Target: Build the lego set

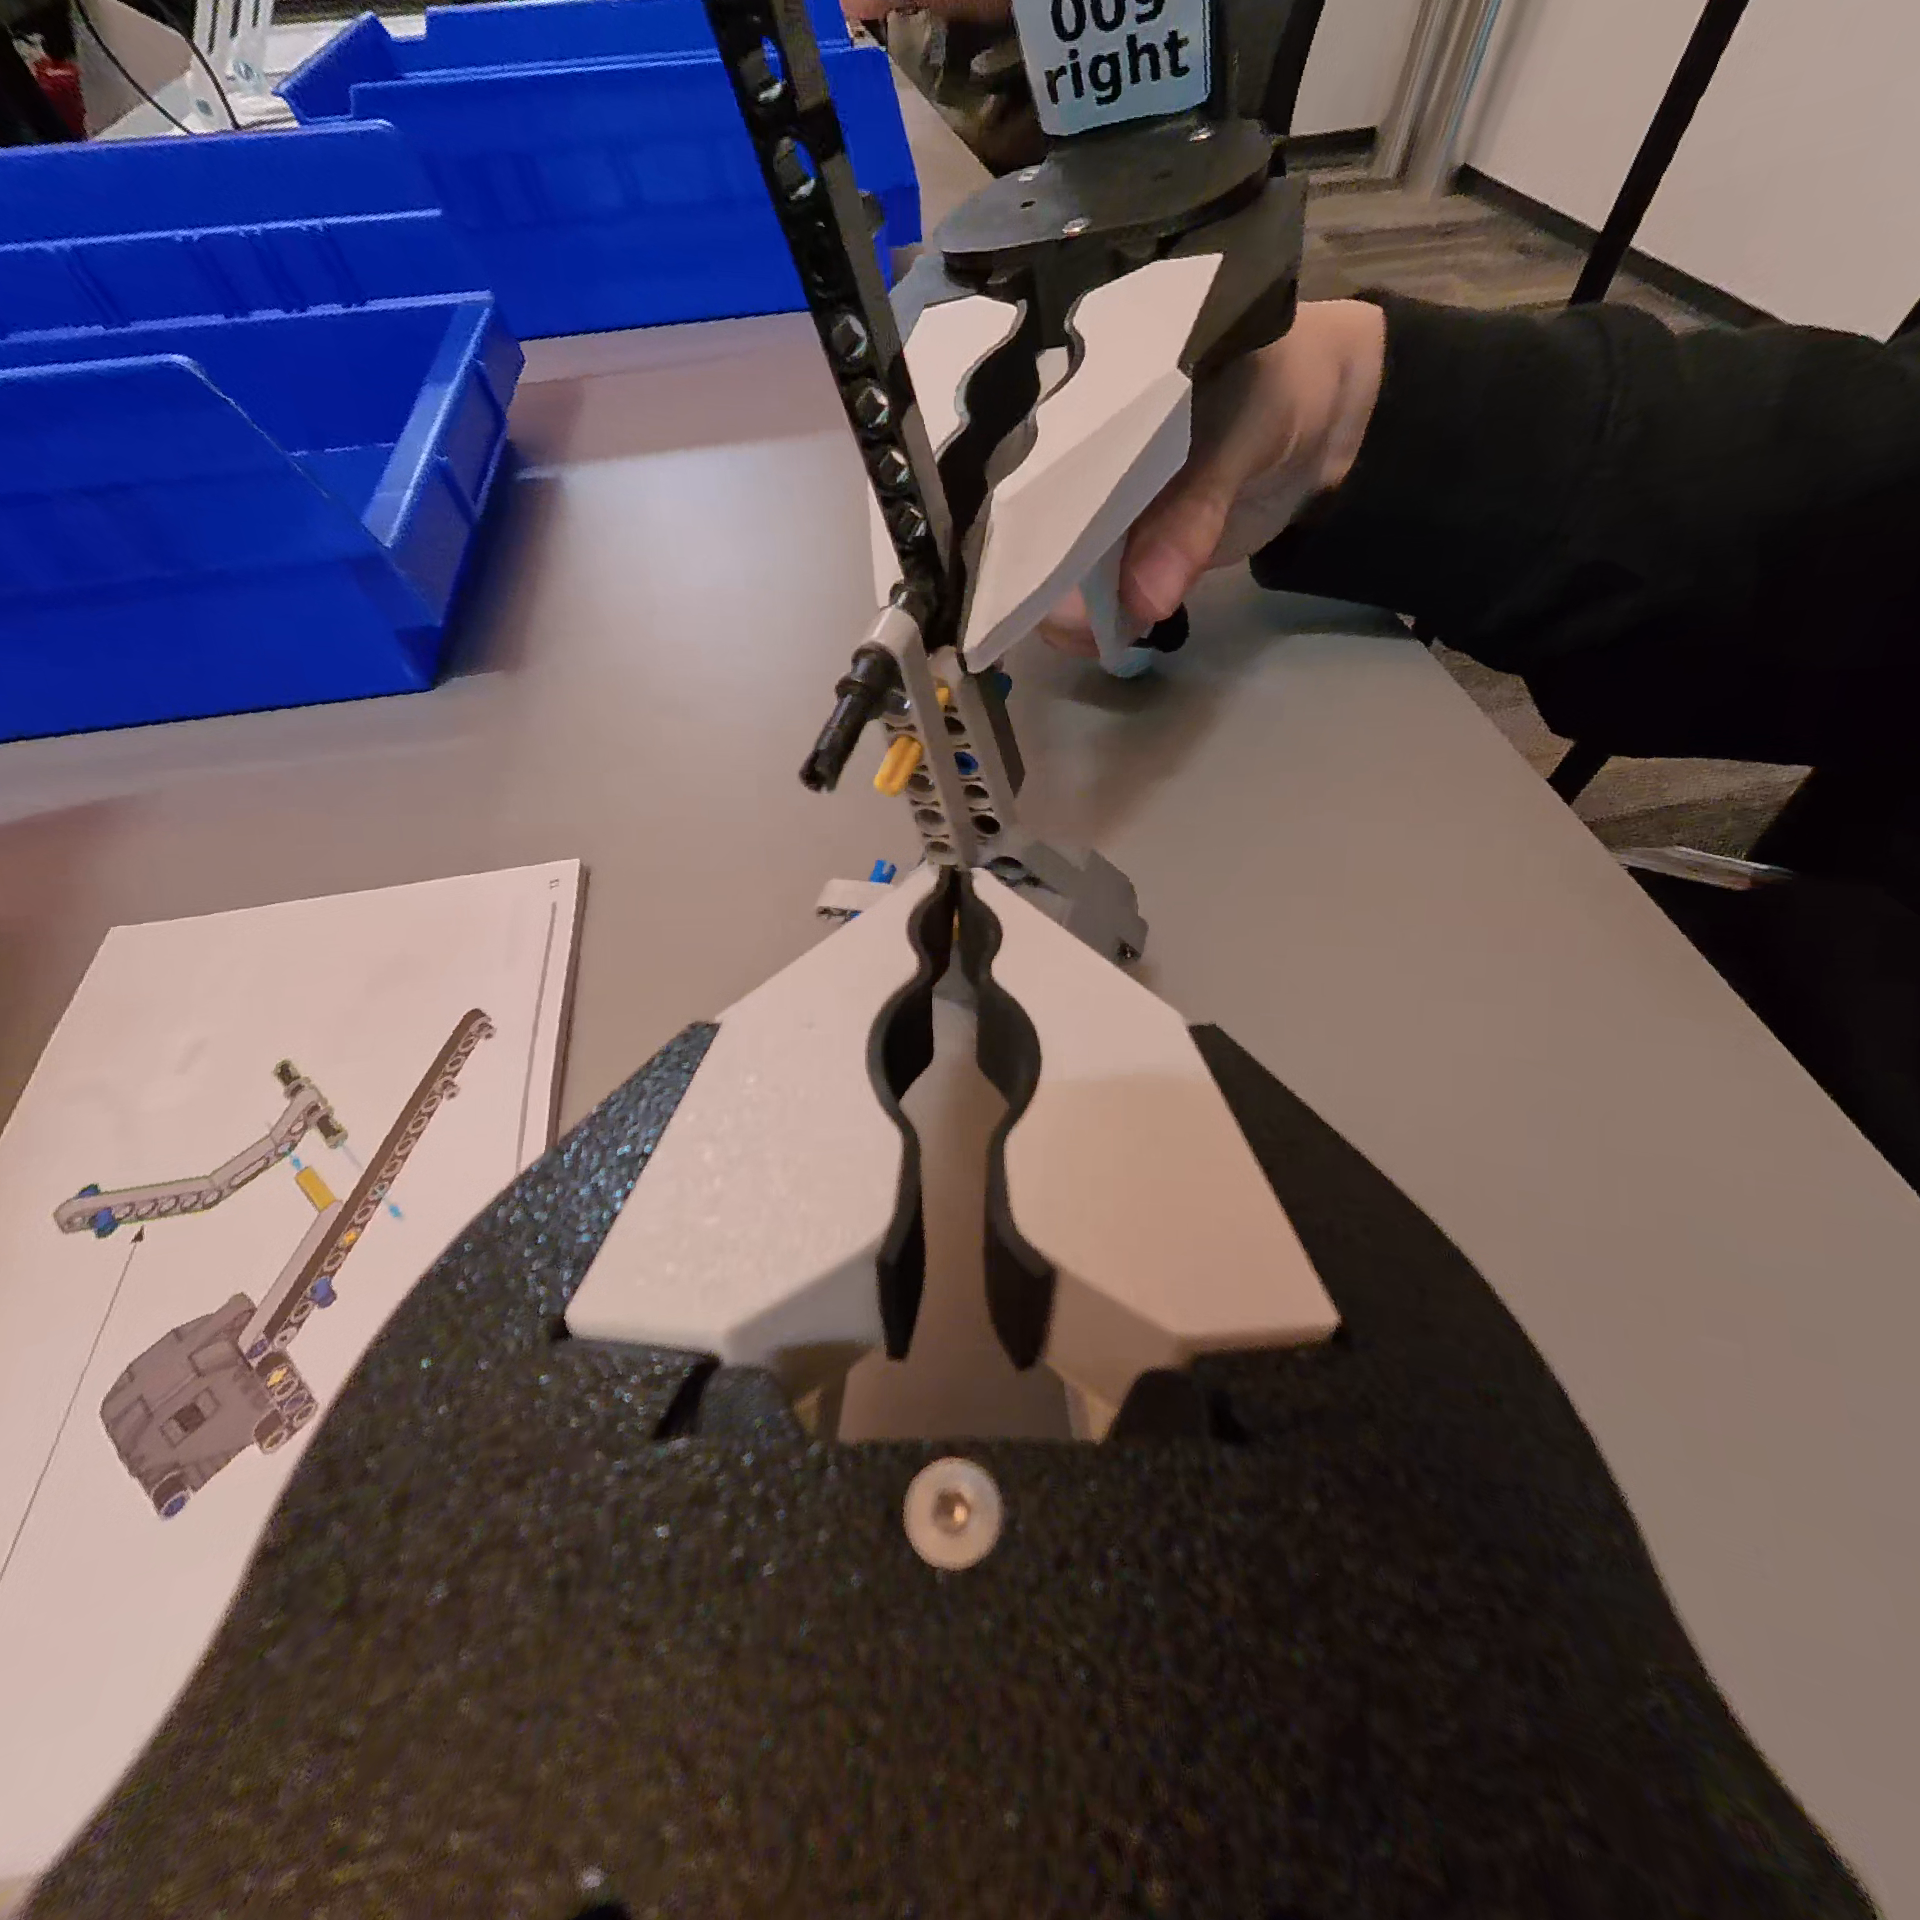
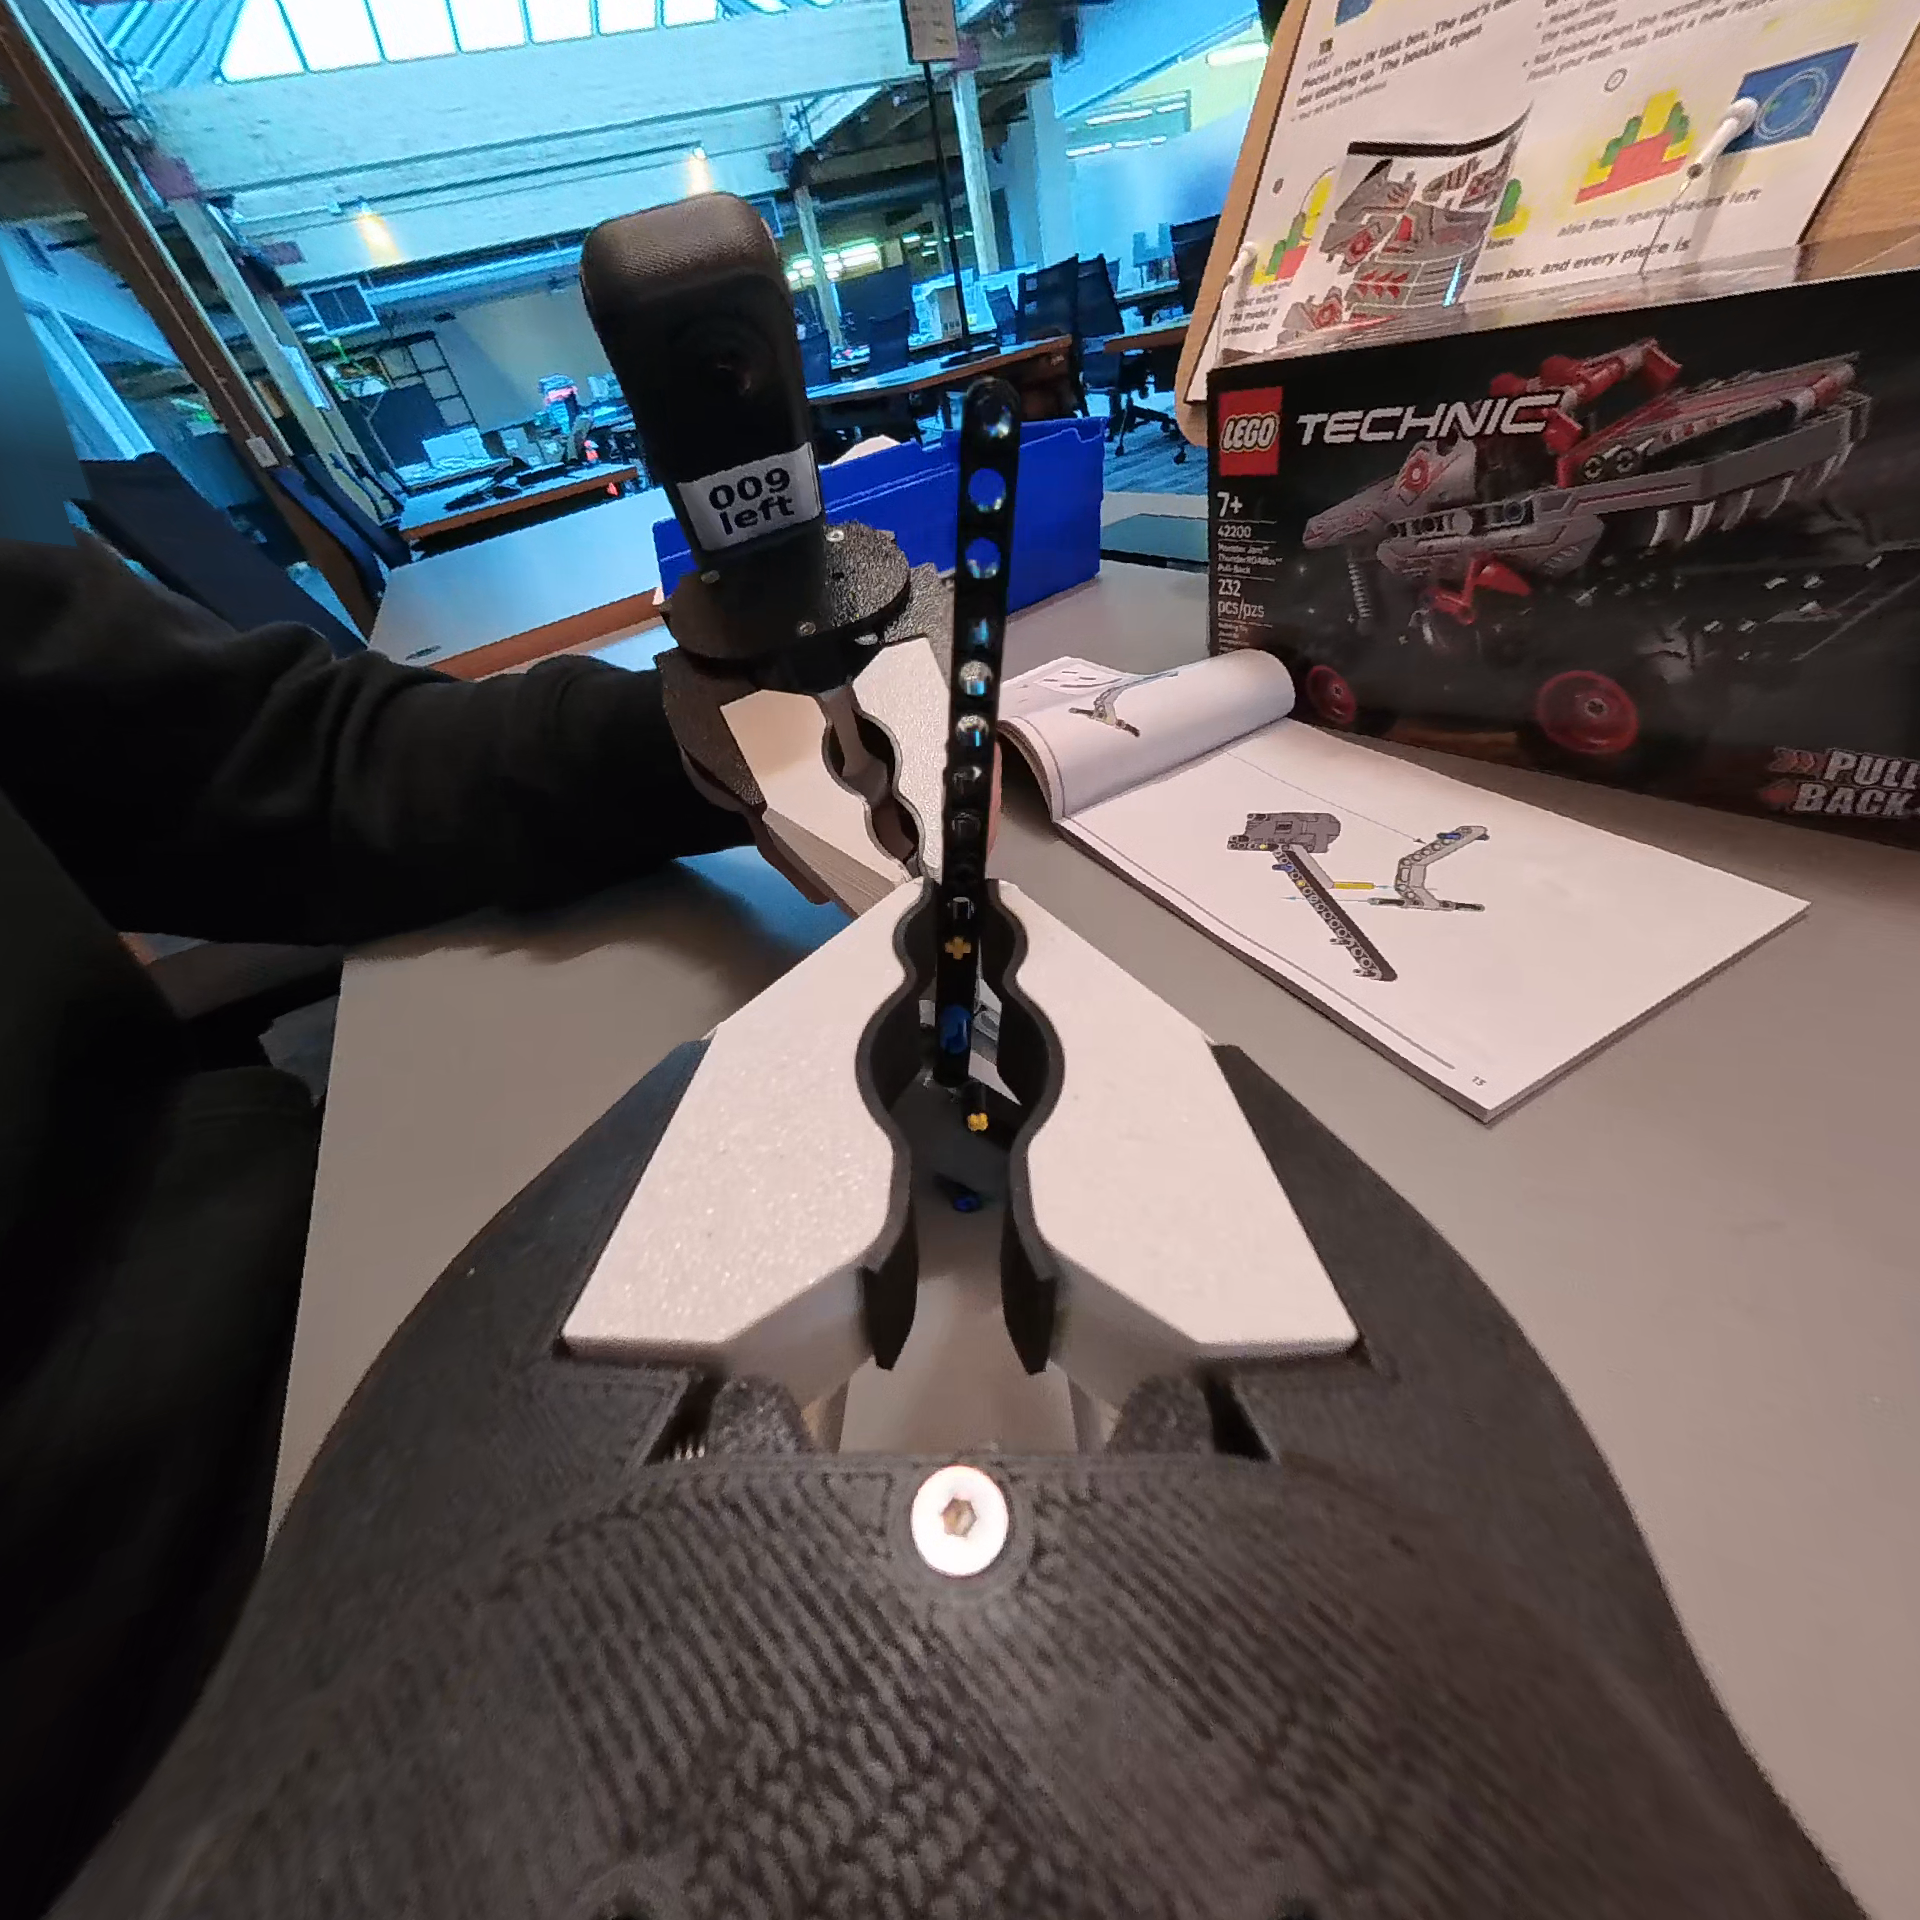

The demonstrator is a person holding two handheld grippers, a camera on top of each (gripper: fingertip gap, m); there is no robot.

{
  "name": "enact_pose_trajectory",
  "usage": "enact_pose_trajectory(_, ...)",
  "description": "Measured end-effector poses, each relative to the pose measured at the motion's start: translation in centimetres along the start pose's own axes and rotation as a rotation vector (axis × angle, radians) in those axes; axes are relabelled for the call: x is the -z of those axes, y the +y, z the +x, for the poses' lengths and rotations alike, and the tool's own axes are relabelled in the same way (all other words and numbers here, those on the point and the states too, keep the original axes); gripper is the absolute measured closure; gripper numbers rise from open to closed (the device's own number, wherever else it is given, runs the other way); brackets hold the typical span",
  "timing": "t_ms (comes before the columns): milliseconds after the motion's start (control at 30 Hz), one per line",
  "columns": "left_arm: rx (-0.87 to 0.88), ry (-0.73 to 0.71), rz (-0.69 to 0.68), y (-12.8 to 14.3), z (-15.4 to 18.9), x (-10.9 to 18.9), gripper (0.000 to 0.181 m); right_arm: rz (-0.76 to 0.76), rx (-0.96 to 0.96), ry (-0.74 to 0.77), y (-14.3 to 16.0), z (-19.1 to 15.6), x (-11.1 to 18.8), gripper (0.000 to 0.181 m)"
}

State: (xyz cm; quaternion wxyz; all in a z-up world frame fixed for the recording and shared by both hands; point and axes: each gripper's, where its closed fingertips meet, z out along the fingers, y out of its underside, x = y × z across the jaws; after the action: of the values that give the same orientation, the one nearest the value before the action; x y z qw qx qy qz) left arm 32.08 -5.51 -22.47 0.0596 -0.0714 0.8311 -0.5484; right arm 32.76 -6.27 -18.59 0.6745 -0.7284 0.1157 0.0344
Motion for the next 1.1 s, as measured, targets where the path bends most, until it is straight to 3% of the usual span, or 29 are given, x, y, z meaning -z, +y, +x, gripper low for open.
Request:
enact_pose_trajectory(533, 0.023, 0.004, 0.058, -0.7, 0.8, -1.1, 0.181, 0.03, -0.034, -0.044, -0.3, -0.5, 0.9, 0.177)
enact_pose_trajectory(633, 0.048, 0.013, 0.063, -0.7, 0.6, -1.0, 0.172, 0.025, -0.03, -0.061, -0.2, -0.7, 0.9, 0.177)
enact_pose_trajectory(1033, 0.098, 0.036, 0.128, -1.8, 0.9, -1.0, 0.165, 0.021, -0.062, -0.083, -0.1, -0.9, 0.9, 0.177)
enact_pose_trajectory(1100, 0.135, 0.069, 0.128, -1.9, 1.3, -1.2, 0.174, 0.023, -0.08, -0.105, -0.1, -1.2, 0.8, 0.177)
